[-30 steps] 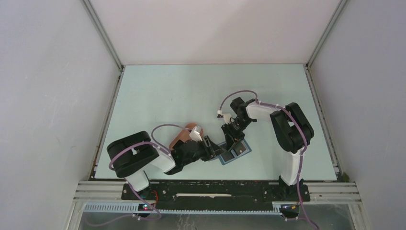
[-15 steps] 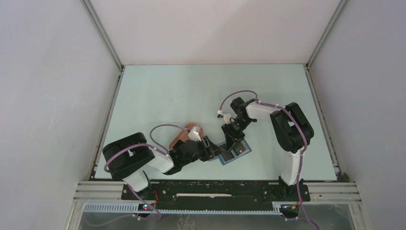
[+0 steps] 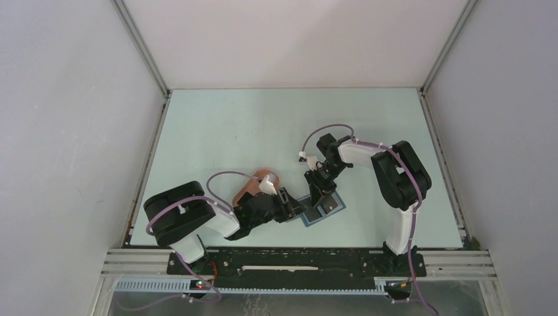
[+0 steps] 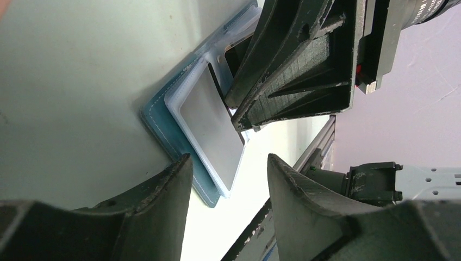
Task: Put the credit cards into the card holder
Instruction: Turn over the card slot in the card holder.
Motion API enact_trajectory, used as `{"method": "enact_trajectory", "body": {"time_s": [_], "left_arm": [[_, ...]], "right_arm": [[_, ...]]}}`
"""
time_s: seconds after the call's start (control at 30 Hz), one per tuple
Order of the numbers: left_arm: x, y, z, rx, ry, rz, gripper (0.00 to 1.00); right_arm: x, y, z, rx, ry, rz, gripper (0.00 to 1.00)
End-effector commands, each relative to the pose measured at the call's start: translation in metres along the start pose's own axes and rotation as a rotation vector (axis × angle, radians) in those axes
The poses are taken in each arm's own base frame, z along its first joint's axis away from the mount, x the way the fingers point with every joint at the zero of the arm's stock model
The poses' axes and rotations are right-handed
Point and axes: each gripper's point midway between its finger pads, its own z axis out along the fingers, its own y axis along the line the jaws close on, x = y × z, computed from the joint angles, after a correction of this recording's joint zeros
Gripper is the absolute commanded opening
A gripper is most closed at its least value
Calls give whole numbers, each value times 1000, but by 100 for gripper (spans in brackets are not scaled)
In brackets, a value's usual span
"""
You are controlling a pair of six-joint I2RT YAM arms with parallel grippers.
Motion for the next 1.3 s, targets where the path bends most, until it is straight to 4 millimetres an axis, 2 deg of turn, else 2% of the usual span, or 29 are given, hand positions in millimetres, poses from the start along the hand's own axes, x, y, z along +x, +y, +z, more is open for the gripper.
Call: {"method": "enact_trajectory", "body": {"time_s": [0.0,0.4,0.7,1.27], "left_arm": [[-7,-17,6,54,-20,23,58],[-7,-23,10,84,-17,19,54],[-9,-21,11,83,-20,20,49],[-9,-20,14,100,-13,16,29]], "right_arm": [[0,-16,5,64,23,-20,38],[-3,-5,-2,27,1,-49,42],[-12,4,-20,-1,-63,-83,46],[-22,26,-60,-47,-196,-188,47]]}}
